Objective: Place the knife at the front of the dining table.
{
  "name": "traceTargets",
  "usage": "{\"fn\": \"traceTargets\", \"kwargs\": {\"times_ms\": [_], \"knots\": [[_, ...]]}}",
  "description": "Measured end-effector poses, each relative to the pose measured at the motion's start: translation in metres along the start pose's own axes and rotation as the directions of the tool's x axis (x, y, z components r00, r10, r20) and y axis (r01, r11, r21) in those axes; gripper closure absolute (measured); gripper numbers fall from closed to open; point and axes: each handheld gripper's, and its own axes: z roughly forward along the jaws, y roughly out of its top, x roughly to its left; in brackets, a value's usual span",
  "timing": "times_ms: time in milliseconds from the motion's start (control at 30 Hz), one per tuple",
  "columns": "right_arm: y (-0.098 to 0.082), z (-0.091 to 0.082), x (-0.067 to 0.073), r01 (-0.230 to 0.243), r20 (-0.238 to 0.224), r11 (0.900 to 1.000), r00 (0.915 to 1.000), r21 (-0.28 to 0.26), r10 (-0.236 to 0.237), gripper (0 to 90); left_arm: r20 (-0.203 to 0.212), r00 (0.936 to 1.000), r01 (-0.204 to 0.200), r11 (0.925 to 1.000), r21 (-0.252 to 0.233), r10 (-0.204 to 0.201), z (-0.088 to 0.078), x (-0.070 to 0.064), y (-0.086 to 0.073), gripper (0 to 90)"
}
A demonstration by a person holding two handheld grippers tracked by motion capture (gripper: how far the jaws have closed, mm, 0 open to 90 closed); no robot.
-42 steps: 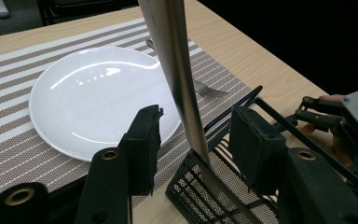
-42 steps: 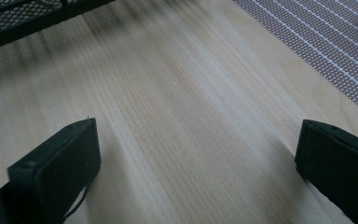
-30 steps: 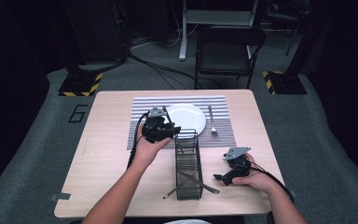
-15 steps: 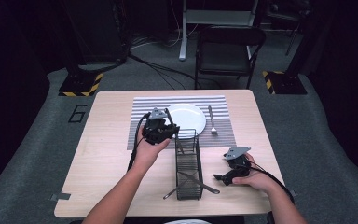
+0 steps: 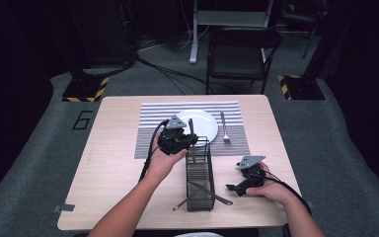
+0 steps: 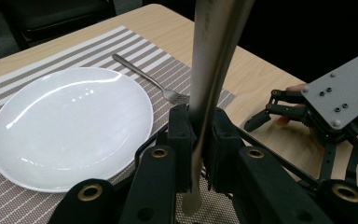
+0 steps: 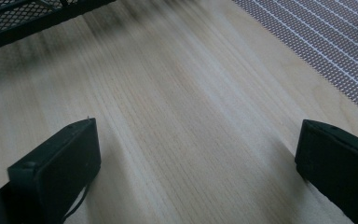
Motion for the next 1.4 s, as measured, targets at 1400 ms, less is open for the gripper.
{"fn": "traceTargets", "kwargs": {"times_ms": [1400], "knots": [[0.0,0.0,0.0,0.003,-0.002,1.0,1.0,0.002,-0.003,0.0,-0.012,0.9998,-0.015,0.9993,-0.034,0.015,-0.055,0.001,0.052,82.5]]}}
